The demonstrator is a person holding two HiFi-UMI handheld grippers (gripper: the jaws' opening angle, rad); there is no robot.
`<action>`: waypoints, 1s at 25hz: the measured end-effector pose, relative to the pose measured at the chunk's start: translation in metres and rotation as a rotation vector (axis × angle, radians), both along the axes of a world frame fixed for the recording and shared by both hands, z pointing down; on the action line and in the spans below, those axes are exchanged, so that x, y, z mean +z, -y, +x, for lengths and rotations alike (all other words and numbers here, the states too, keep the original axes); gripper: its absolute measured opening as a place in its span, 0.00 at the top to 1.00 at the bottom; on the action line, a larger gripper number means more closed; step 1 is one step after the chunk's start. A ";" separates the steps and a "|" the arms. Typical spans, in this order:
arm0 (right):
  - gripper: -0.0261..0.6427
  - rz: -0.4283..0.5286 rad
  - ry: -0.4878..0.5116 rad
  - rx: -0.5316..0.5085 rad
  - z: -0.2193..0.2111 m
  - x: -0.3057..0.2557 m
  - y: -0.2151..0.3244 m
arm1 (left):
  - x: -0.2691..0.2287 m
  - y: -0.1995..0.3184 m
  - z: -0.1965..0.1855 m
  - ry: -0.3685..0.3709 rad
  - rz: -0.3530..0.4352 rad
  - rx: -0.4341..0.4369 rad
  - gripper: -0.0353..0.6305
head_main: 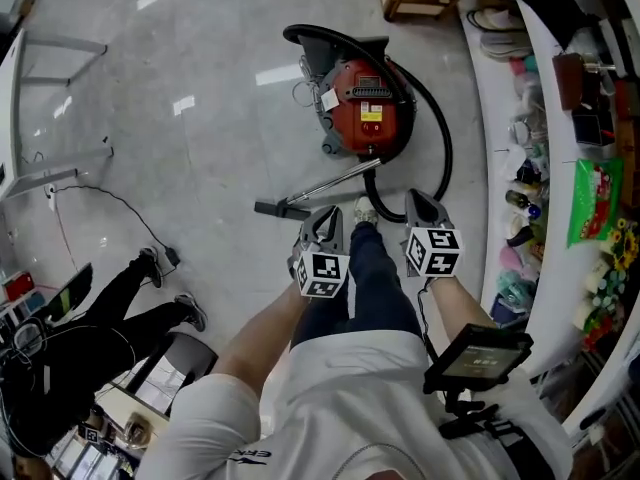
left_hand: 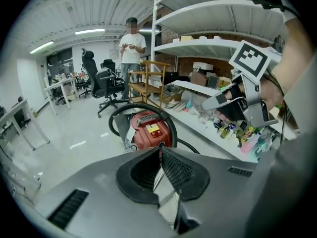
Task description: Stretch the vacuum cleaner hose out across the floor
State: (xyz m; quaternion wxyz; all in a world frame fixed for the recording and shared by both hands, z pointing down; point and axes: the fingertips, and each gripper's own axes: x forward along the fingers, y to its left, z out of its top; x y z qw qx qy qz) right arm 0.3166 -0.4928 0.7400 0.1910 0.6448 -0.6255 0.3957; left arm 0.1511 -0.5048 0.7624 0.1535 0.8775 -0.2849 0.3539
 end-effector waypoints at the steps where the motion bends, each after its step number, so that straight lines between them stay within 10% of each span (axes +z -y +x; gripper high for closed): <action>1: 0.96 -0.007 0.007 -0.003 0.001 0.010 0.002 | 0.011 0.001 0.002 0.008 -0.006 0.007 0.94; 25: 0.77 -0.138 0.121 -0.009 0.020 0.229 0.028 | 0.253 0.007 0.039 0.126 -0.079 0.200 0.77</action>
